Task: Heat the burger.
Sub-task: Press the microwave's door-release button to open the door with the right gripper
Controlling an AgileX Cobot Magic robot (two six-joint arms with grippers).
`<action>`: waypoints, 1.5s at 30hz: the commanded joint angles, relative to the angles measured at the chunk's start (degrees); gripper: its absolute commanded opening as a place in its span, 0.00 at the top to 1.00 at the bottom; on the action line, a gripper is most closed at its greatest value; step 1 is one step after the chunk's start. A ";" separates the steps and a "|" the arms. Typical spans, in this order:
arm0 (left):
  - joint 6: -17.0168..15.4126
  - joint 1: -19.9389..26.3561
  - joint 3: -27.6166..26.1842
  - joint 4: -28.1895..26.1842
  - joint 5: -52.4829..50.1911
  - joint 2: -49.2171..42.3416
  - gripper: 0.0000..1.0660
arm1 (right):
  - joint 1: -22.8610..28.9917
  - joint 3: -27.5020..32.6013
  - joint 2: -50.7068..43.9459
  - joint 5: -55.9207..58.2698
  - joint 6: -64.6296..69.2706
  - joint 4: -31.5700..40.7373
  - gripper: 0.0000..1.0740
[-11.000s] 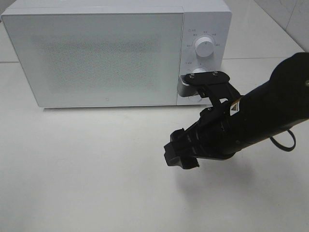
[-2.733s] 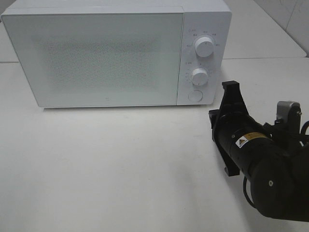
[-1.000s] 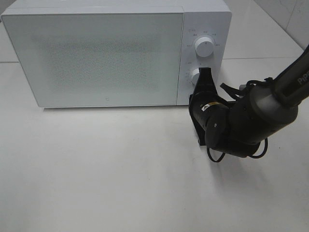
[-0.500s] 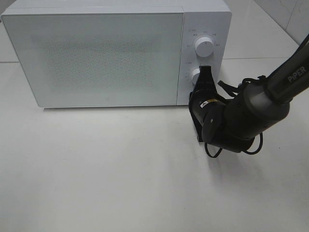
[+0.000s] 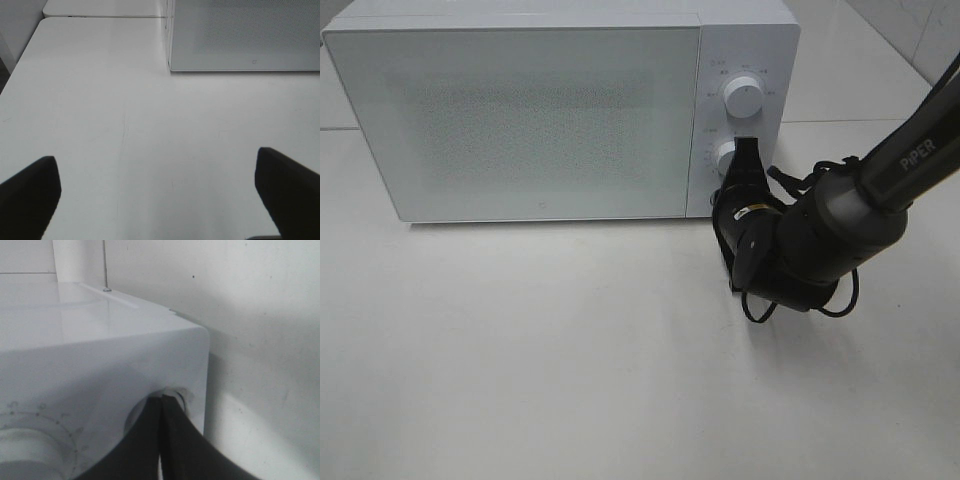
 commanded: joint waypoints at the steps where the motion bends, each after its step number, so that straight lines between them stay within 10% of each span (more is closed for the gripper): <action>1: -0.06 0.17 0.17 -0.06 -0.80 -0.34 0.08 | -0.80 -0.69 -0.11 -1.83 -0.74 -0.06 1.00; 45: -0.06 0.17 0.17 0.00 -0.80 -0.40 0.08 | -0.92 -12.43 2.52 -5.79 -2.01 -4.13 1.00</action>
